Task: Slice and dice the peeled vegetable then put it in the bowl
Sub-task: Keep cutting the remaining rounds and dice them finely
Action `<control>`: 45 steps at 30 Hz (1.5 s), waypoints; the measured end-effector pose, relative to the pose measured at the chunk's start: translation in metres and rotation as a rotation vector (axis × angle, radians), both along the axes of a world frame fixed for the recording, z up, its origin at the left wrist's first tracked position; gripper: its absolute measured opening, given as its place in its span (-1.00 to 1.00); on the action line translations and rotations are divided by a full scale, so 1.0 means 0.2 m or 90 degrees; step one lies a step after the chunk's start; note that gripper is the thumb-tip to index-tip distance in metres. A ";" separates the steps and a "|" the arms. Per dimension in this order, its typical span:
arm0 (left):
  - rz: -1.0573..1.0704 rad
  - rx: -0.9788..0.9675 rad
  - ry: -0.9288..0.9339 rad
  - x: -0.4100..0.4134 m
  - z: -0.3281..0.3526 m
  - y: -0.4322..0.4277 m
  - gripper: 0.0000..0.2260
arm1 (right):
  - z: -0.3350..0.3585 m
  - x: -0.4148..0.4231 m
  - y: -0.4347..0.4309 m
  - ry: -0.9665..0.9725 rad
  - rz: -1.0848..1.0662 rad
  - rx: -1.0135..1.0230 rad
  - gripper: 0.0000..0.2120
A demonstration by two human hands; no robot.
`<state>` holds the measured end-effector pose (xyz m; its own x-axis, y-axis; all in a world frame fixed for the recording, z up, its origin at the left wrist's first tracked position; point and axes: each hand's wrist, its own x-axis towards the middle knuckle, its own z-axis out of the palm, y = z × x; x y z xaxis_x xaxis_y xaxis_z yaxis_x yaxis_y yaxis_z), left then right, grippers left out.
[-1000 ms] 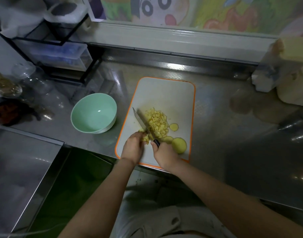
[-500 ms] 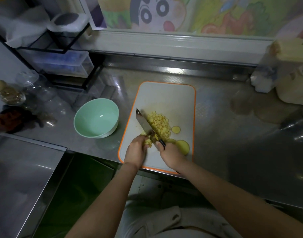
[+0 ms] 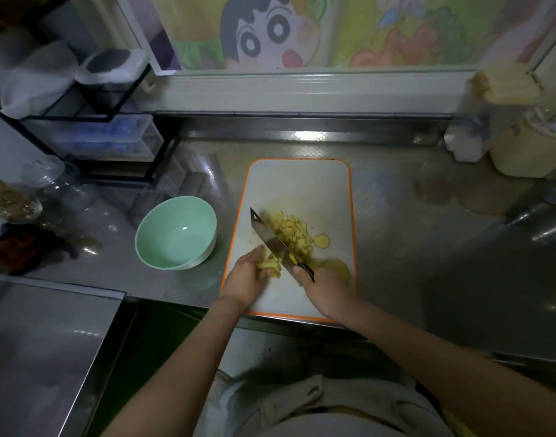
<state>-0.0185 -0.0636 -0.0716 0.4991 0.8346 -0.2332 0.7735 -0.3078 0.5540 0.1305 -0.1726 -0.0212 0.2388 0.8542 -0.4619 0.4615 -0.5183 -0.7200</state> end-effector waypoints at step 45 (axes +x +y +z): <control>-0.042 0.116 0.096 -0.02 -0.11 -0.01 -0.62 | -0.12 -0.12 0.04 -0.100 -0.016 -0.017 -0.59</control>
<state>-0.0217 -0.0661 -0.0943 0.5253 0.8362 -0.1574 0.8180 -0.4452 0.3642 0.1072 -0.1641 -0.0452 0.3306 0.8350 -0.4399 0.5546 -0.5490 -0.6253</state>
